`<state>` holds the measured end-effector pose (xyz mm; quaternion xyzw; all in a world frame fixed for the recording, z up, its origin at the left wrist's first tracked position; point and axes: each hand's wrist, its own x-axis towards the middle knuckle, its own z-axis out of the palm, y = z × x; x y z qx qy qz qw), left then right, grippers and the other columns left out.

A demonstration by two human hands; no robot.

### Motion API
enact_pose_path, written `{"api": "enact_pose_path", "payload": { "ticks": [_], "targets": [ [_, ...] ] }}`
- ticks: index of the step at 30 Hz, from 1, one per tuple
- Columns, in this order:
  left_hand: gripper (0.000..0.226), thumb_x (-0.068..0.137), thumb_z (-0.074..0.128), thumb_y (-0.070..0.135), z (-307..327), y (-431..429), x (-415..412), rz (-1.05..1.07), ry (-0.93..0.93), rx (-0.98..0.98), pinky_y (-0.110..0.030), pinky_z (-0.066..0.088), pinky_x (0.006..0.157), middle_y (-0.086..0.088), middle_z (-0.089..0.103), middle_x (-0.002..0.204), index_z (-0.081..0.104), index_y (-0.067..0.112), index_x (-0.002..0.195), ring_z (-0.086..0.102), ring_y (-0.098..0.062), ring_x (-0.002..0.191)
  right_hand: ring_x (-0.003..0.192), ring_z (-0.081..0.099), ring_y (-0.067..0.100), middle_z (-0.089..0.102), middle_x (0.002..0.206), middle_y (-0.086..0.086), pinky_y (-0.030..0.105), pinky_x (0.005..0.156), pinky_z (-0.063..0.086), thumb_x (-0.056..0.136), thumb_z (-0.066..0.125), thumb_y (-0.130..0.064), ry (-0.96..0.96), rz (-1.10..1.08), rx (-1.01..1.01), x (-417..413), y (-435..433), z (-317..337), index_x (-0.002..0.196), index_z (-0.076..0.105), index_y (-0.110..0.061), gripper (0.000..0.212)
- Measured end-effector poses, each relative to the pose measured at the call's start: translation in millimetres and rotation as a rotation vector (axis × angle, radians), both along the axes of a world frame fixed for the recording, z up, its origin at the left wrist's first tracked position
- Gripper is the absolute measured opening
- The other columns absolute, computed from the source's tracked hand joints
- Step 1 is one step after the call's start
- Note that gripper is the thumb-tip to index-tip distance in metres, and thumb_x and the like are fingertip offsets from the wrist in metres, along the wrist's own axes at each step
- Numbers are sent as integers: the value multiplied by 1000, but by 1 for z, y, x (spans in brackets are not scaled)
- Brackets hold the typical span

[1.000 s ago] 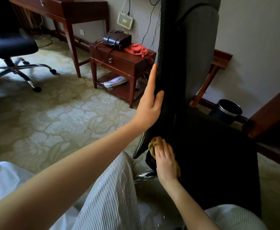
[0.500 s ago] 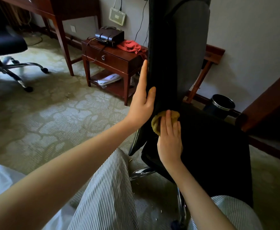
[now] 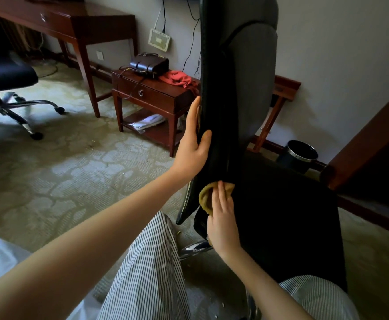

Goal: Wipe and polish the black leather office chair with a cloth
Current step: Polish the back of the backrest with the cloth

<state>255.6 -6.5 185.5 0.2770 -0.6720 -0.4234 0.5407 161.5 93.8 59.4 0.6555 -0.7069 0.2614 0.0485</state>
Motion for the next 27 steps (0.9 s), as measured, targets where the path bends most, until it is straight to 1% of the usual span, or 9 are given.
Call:
{"api": "enact_pose_path", "payload": {
  "ticks": [3,7,12,16,19,21,23,25,27],
  "targets": [
    [70,88,46,0,4,5,7,-60,58,40,-44,26,115,-1,29,149,15,24,146,26,-9,139,143,1,7,-7,152,-16,23,116,9,87,48,3,-326,109,-102,14,5,43,144,3,-23,78],
    [63,82,54,18,7,16,16,128,95,81,-41,29,113,3,37,142,29,29,139,33,-8,134,140,-2,-1,0,151,-11,10,112,3,86,45,-6,-428,215,-309,29,-8,96,142,4,-25,71],
    [27,88,52,41,26,51,24,34,136,328,-45,42,102,-2,62,109,61,22,105,57,-15,107,142,-1,1,-6,152,-14,25,117,11,95,42,-11,-574,288,-307,45,-22,131,144,-1,-26,68],
    [38,83,57,50,43,56,36,-251,162,489,-39,43,102,0,65,111,57,24,110,59,-14,110,143,15,19,11,157,7,39,118,15,94,24,-39,-444,217,-327,61,-30,150,149,6,-17,62],
    [29,83,58,32,54,52,45,-367,219,576,-38,45,98,-13,62,111,54,18,108,60,-23,106,144,11,20,15,156,11,44,118,8,86,29,-41,-292,242,-282,55,-29,159,150,13,-9,73],
    [7,90,57,17,59,48,48,-302,190,441,-32,48,84,-6,60,91,54,16,96,59,-18,90,144,4,12,14,156,4,41,117,-9,81,39,-47,-254,339,-238,44,-28,162,149,16,-15,78],
    [7,90,57,10,66,39,50,-163,101,158,-23,47,75,4,56,82,54,15,93,55,-7,81,141,-4,-2,9,156,-8,34,112,-20,80,43,-55,-271,361,-227,32,-27,162,146,15,-31,76],
    [10,88,54,11,76,21,52,45,-23,-170,-19,44,76,6,52,88,52,12,98,50,-1,81,140,2,-4,12,152,-12,43,115,-11,82,44,-51,-281,313,-320,18,-29,161,142,23,-33,66],
    [20,85,50,15,92,1,53,255,-129,-494,-19,41,79,4,48,96,52,10,104,46,-3,87,141,14,9,22,152,-3,54,114,3,84,46,-46,-145,212,-401,4,-35,156,140,31,-25,62]
  ]
}}
